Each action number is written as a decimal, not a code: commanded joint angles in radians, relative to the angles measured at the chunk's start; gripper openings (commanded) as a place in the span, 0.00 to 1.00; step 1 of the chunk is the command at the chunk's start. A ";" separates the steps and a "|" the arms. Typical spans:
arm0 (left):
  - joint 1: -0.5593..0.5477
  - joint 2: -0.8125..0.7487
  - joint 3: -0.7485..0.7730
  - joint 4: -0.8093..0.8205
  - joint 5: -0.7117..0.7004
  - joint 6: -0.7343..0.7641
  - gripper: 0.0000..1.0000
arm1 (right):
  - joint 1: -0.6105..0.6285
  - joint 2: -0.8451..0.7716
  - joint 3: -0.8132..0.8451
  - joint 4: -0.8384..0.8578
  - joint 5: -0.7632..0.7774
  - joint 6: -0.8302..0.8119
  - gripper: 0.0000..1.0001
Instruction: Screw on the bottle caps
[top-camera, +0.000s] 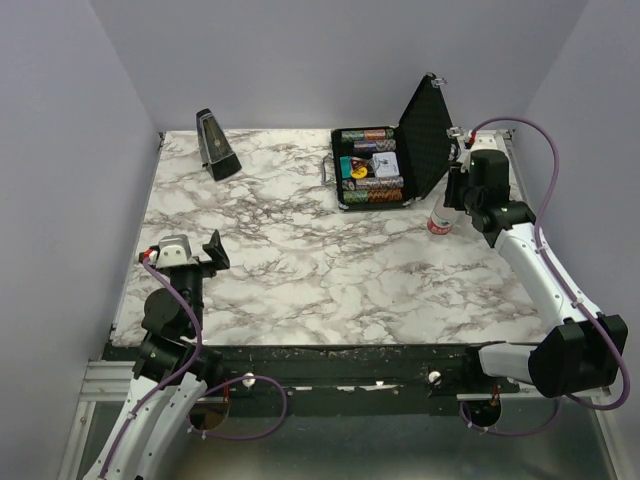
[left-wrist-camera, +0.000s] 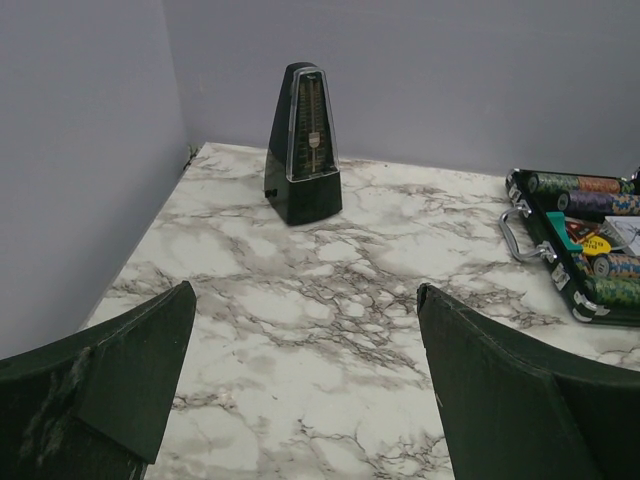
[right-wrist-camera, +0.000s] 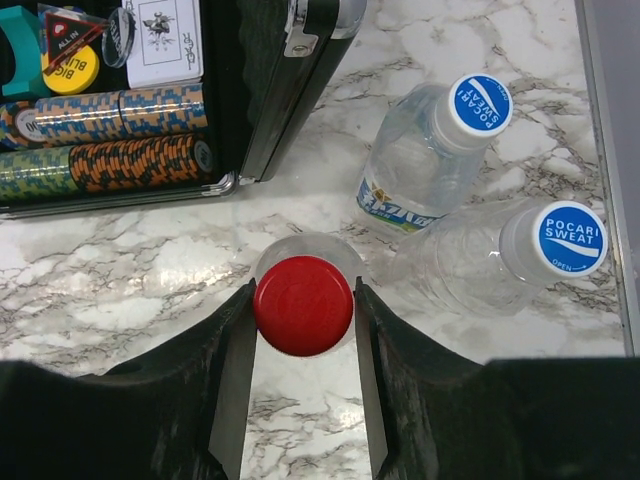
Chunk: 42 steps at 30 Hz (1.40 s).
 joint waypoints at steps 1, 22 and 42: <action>0.003 -0.001 -0.005 -0.010 0.028 0.011 0.99 | -0.012 0.005 0.025 -0.039 -0.017 -0.005 0.51; 0.001 -0.006 0.041 -0.013 -0.042 -0.019 0.99 | -0.015 -0.208 0.041 -0.028 -0.019 0.004 0.77; 0.000 0.039 0.326 0.046 -0.131 0.116 0.99 | -0.015 -1.066 -0.432 0.181 0.216 -0.045 1.00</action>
